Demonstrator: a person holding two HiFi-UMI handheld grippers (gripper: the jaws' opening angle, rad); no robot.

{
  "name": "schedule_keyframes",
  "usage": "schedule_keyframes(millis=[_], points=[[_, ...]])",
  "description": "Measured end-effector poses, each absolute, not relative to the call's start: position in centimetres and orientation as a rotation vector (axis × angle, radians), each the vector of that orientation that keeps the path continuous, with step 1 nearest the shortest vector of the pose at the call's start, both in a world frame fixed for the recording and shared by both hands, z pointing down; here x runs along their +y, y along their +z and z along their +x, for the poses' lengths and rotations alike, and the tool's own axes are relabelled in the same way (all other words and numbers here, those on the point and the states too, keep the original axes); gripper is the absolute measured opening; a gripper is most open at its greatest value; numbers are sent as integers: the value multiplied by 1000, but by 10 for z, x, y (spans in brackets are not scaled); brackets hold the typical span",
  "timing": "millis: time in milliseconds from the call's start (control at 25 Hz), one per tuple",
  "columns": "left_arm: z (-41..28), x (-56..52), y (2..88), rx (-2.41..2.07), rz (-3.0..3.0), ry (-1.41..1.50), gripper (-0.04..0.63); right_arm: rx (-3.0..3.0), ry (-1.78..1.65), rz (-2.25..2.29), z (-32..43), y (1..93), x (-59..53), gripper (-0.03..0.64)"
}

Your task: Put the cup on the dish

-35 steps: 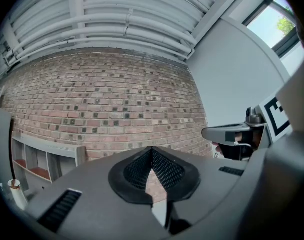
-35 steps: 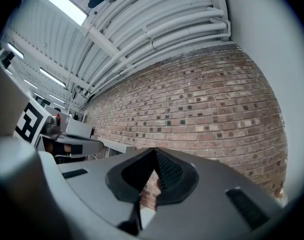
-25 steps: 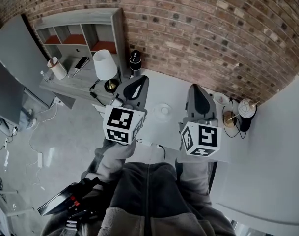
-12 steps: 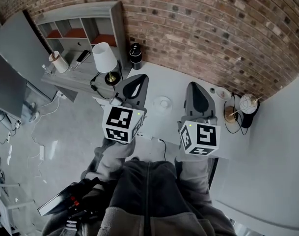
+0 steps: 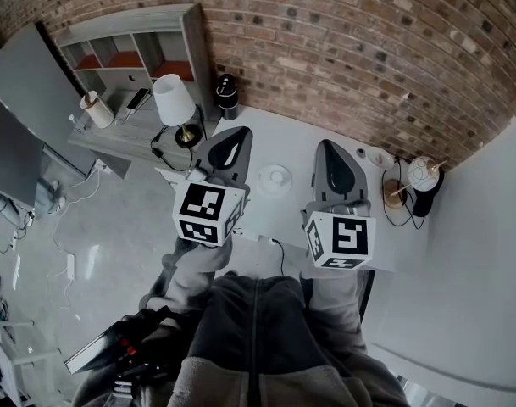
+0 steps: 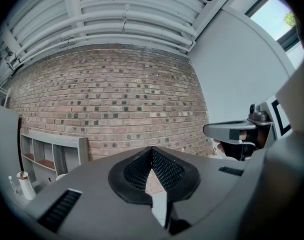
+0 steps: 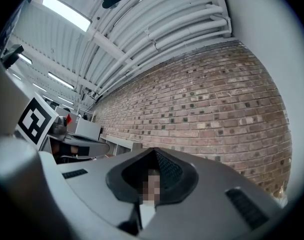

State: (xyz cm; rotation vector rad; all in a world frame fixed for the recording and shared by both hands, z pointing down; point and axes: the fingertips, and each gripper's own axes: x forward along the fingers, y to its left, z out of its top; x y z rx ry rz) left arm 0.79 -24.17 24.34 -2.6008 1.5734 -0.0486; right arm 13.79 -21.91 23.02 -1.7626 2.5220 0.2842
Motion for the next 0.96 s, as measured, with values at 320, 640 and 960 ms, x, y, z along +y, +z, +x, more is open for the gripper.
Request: schedule_keyframes(millis=[320, 640, 960], points=[[11, -245, 238, 1558, -2594, -43, 5, 2507, 297, -1768, 141, 225, -221, 0], [13, -252, 238, 1545, -2598, -49, 5, 2504, 294, -1773, 139, 225, -228, 0], [16, -262, 239, 1537, -2605, -51, 5, 2501, 295, -1777, 143, 225, -238, 0]])
